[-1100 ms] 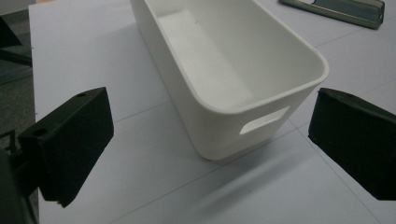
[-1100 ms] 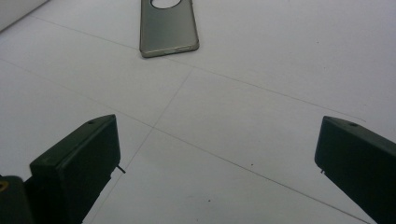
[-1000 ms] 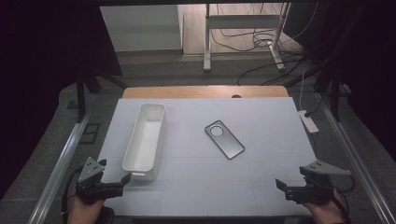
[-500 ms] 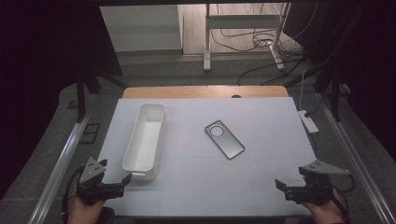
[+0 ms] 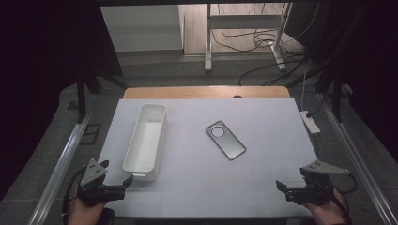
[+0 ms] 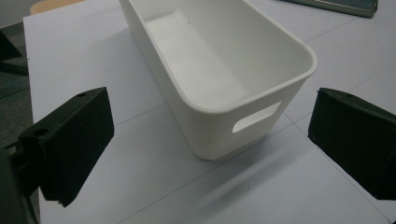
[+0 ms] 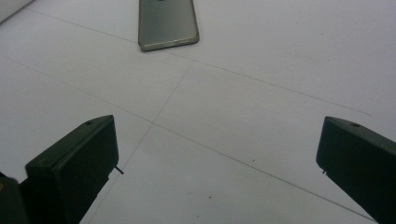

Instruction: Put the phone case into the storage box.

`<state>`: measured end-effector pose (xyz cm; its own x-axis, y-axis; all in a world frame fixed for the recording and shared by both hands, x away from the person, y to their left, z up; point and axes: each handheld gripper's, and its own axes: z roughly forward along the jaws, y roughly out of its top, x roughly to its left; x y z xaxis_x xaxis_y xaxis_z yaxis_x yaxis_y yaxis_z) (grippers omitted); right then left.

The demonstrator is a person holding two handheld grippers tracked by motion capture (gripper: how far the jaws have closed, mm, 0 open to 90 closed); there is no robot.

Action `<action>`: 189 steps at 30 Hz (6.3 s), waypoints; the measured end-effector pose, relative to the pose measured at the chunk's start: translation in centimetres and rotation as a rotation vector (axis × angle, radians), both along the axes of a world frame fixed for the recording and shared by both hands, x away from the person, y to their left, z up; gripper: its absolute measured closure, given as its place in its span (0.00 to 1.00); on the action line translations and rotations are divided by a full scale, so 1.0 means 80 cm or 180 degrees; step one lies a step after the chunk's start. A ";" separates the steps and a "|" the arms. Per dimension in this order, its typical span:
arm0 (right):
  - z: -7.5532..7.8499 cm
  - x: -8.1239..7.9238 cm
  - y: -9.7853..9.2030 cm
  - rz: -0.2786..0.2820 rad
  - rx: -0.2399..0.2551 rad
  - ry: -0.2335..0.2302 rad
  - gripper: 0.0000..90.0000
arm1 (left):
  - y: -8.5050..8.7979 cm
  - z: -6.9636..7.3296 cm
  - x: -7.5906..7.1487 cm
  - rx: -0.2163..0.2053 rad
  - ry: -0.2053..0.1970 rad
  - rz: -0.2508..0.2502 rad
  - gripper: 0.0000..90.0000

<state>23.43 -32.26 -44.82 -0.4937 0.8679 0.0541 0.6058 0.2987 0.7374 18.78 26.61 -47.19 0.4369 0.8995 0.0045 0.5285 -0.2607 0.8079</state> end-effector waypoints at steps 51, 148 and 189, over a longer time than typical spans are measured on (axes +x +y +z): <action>0.002 0.040 0.032 0.0416 -0.0029 -0.0018 0.00 | 0.002 0.000 0.000 -0.0064 -0.0006 -0.0032 0.01; -0.022 0.177 0.136 0.0574 -0.0452 0.0726 0.00 | 0.002 -0.001 0.001 -0.0069 0.0020 -0.0137 0.01; -0.043 0.213 0.184 0.0957 -0.0741 0.0904 0.78 | 0.003 -0.001 0.001 -0.0065 0.0027 -0.0155 0.02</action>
<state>40.45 -17.55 -48.22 -0.7188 0.6938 0.0443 0.6351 0.6295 0.4476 18.86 26.87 -47.26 0.4802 0.8770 -0.0174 0.5223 -0.2700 0.8089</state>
